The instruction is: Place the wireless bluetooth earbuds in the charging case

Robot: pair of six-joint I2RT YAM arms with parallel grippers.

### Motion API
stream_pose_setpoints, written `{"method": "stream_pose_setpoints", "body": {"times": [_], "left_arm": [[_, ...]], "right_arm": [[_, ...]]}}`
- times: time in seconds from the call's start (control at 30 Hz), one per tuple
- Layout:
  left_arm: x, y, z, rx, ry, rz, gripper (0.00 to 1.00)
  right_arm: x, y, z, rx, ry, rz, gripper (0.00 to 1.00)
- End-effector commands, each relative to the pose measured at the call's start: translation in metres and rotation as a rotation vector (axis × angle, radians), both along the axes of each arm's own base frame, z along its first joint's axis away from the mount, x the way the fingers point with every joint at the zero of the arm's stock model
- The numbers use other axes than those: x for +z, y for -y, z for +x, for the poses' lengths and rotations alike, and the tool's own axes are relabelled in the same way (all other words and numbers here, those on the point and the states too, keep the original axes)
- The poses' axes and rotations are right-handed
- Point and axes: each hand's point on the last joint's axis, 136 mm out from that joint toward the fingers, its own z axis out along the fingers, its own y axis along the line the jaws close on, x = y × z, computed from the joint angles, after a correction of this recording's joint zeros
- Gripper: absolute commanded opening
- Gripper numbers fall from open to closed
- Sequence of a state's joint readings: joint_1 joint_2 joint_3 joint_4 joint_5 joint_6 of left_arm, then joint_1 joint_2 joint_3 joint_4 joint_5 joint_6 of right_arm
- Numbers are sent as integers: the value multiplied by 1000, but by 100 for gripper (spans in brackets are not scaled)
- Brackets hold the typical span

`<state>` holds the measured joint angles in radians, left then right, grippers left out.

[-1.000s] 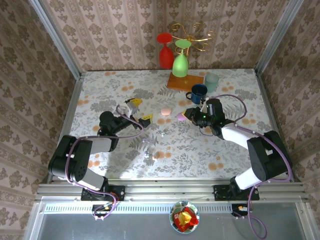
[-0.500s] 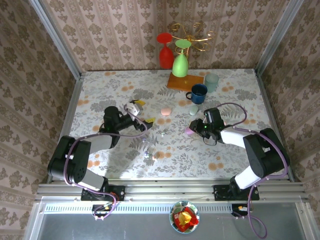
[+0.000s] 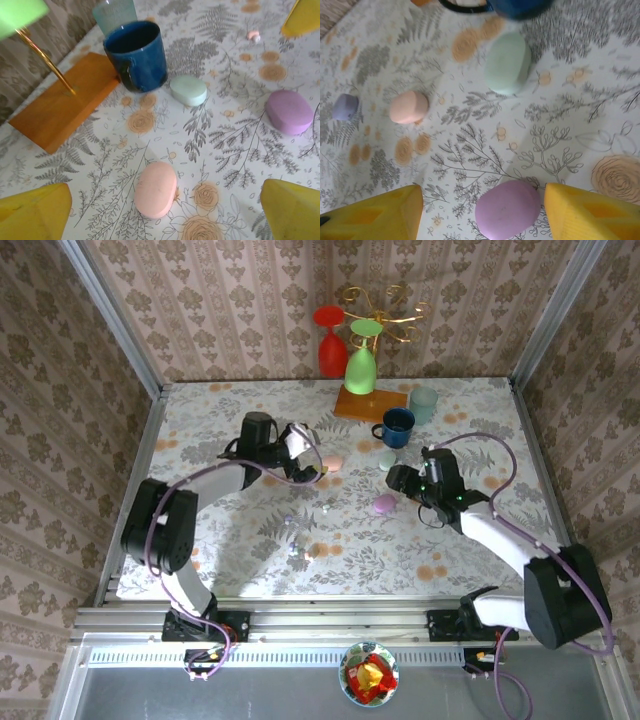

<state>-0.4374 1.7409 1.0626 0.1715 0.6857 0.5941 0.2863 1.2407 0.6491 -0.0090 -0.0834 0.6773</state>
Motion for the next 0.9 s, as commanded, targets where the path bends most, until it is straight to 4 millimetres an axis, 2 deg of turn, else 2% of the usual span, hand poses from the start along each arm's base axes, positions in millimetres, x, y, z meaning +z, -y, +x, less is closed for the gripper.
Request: {"method": "stream_pose_setpoints", "body": {"times": [0.0,0.3,0.33,0.47,0.67,0.87], "left_arm": [[-30,2,-1,-61,-58,141,96],[-62,12,31,-149,-79,286,96],[-66,26,23,-197,-82,298,96],[-84,30,28,-239,-127,369,95],[-107,35,25,-270,-202,493,84],[-111,35,28,-262,-219,540,71]], "right_arm": [[11,19,-4,-44,21,-74,66],[2,22,-10,-41,7,-47,66],[2,22,-9,-42,4,-42,66],[-4,23,-8,-48,-11,-33,65],[-8,25,-7,-48,-20,-19,65],[-11,31,-6,-67,-21,-15,64]]}}
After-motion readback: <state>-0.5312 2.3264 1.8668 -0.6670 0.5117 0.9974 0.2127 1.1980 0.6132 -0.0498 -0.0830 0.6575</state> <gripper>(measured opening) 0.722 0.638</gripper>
